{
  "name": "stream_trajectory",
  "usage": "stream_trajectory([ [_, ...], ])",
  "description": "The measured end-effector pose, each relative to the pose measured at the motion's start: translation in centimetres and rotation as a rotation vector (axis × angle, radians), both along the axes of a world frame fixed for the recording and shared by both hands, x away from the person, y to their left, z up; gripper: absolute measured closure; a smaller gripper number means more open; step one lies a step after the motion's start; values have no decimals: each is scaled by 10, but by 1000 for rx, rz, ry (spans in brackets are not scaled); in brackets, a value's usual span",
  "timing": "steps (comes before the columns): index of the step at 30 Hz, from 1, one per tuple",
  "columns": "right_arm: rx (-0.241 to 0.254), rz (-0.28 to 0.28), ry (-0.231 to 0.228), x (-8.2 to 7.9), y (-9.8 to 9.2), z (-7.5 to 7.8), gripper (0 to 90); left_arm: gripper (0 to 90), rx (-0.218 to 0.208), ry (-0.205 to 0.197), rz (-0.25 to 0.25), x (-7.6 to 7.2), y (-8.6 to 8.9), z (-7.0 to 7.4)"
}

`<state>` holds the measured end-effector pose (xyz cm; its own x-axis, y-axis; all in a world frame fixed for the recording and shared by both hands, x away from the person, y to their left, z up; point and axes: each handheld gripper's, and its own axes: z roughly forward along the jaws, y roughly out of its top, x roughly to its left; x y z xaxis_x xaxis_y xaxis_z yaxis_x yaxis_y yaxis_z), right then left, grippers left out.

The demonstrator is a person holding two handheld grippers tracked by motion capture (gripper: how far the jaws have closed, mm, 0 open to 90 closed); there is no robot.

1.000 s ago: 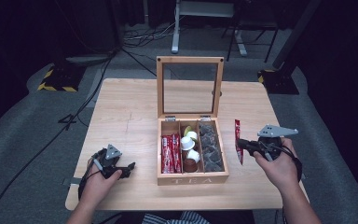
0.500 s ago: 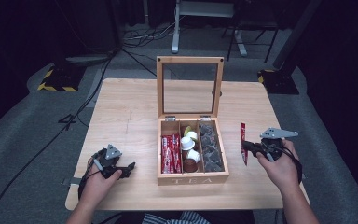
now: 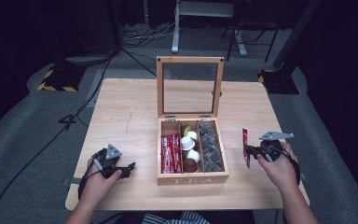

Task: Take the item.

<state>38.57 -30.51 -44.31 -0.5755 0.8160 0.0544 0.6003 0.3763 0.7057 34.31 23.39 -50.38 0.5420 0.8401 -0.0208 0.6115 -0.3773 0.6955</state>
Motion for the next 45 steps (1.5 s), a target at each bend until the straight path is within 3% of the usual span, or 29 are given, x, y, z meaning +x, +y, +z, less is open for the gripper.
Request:
stream_trajectory([
  [7, -12, -33, 69, 3, -3, -13, 888, 194, 0, 0, 0, 0, 0, 0],
  [22, -23, -91, 159, 7, -6, -27, 874, 193, 0, 0, -1, 0, 0, 0],
  [27, 16, -116, 181, 8, -7, -30, 777, 193, 0, 0, -1, 0, 0, 0],
  [35, 59, -111, 119, 7, -9, -25, 638, 193, 0, 0, -1, 0, 0, 0],
  [41, 91, -120, 40, 4, -8, -15, 564, 191, 0, 0, -1, 0, 0, 0],
  [45, 150, -116, -31, 2, -6, -7, 498, 191, 1, 0, -1, 0, 0, 0],
])
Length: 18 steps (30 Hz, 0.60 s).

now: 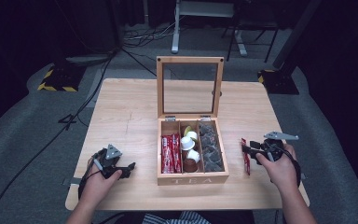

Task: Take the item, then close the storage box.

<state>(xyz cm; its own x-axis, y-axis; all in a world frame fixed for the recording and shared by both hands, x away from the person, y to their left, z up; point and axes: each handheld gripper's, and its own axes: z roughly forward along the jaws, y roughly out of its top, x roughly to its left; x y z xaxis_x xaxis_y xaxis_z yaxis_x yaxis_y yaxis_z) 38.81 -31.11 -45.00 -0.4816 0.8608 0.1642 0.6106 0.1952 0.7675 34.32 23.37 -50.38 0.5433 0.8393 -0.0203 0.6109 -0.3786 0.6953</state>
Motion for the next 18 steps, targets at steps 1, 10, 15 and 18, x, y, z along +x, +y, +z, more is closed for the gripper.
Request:
stream_trajectory([
  [1, 9, 1, -18, 0, 1, 2, 487, 191, 0, 0, 1, 0, 0, 0],
  [10, 79, 43, -136, -8, 8, 25, 449, 191, 0, 0, 0, 0, 0, 0],
  [15, 84, 64, -173, -8, 14, 37, 440, 187, -1, 1, 1, 0, 0, 0],
  [18, 99, 75, -183, -6, 17, 43, 432, 187, -1, 1, 2, 0, 0, 0],
])
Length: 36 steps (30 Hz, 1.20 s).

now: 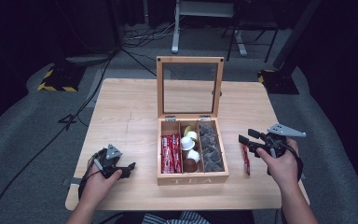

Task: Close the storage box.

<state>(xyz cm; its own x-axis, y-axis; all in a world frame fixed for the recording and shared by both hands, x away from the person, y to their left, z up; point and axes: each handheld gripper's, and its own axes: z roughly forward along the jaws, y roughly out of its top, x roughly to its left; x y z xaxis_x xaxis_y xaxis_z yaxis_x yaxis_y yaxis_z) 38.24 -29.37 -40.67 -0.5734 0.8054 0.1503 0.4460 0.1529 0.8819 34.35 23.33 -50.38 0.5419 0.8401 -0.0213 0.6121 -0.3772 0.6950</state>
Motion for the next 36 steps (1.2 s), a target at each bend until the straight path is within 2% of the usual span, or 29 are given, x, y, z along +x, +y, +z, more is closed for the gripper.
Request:
stream_trajectory([
  [3, 7, 15, -11, 4, 4, 6, 419, 174, 2, 2, -2, 0, 0, 0],
  [7, -27, 41, -3, 13, 10, 18, 388, 150, -2, 7, -6, 1, 0, 0],
  [10, -60, 52, -23, 21, 13, 30, 379, 149, -1, 6, -7, 1, 0, 0],
  [13, -58, 61, -28, 29, 15, 43, 375, 149, 0, 5, -8, 1, 1, 0],
  [20, -89, 68, -58, 52, 21, 68, 360, 149, 2, 8, -3, 0, 2, 0],
  [28, -84, 98, -96, 89, 35, 85, 355, 148, 2, 8, -3, 0, 2, 0],
  [33, -106, 95, -133, 117, 46, 94, 359, 148, 2, 8, -3, 0, 2, 0],
  [36, -86, 109, -136, 133, 54, 96, 362, 148, 4, 6, -3, 0, 2, 0],
])
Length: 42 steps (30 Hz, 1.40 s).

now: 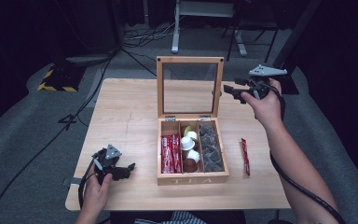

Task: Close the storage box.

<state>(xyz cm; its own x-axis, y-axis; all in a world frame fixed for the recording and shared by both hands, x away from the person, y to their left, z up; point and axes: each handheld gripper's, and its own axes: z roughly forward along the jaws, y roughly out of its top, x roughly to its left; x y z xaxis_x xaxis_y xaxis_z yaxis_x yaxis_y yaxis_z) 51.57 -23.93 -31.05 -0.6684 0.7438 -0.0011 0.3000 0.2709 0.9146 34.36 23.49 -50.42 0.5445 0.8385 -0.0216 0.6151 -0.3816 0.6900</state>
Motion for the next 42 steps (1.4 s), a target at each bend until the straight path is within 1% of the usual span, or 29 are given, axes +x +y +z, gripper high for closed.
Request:
stream_trajectory([
  [4, -4, 6, -4, 19, 10, -2, 364, 148, 0, 2, -1, 0, 0, 0],
  [6, 1, -1, 6, 30, 15, -5, 365, 148, 0, 0, 1, 0, 0, 0],
  [9, 27, -12, 27, 41, 20, -10, 366, 147, 0, 3, 1, 0, 0, 0],
  [10, 41, -14, 33, 44, 21, -11, 366, 147, -1, 2, 1, 0, 0, 0],
  [11, 66, -17, 41, 48, 22, -13, 369, 147, -2, 2, 1, 0, 0, 0],
  [14, 103, -13, 65, 55, 25, -17, 387, 147, -2, 2, 1, 0, 0, 0],
  [16, 97, -12, 81, 59, 28, -20, 415, 147, -2, 2, 1, 0, 0, 0],
  [18, 67, -17, 93, 61, 32, -22, 422, 147, -2, 2, 1, 0, 0, 0],
  [21, 67, -26, 102, 64, 34, -23, 420, 147, -2, 2, 1, 0, 0, 0],
  [24, 93, -16, 118, 67, 36, -25, 421, 147, -2, 2, 1, 0, 0, 0],
  [28, 88, -12, 123, 68, 41, -26, 426, 147, -2, 2, 1, 0, 0, 0],
  [31, 87, -19, 125, 69, 42, -26, 439, 147, 1, 1, 0, 0, 0, 0],
  [33, 104, -23, 131, 68, 40, -25, 456, 147, -1, 2, 1, 0, 0, 0],
  [35, 121, -24, 133, 66, 39, -24, 468, 147, -3, 1, 2, 0, 0, 0],
  [42, 117, -5, 103, 49, 35, -17, 486, 147, -3, 5, 2, 0, 0, 0],
])
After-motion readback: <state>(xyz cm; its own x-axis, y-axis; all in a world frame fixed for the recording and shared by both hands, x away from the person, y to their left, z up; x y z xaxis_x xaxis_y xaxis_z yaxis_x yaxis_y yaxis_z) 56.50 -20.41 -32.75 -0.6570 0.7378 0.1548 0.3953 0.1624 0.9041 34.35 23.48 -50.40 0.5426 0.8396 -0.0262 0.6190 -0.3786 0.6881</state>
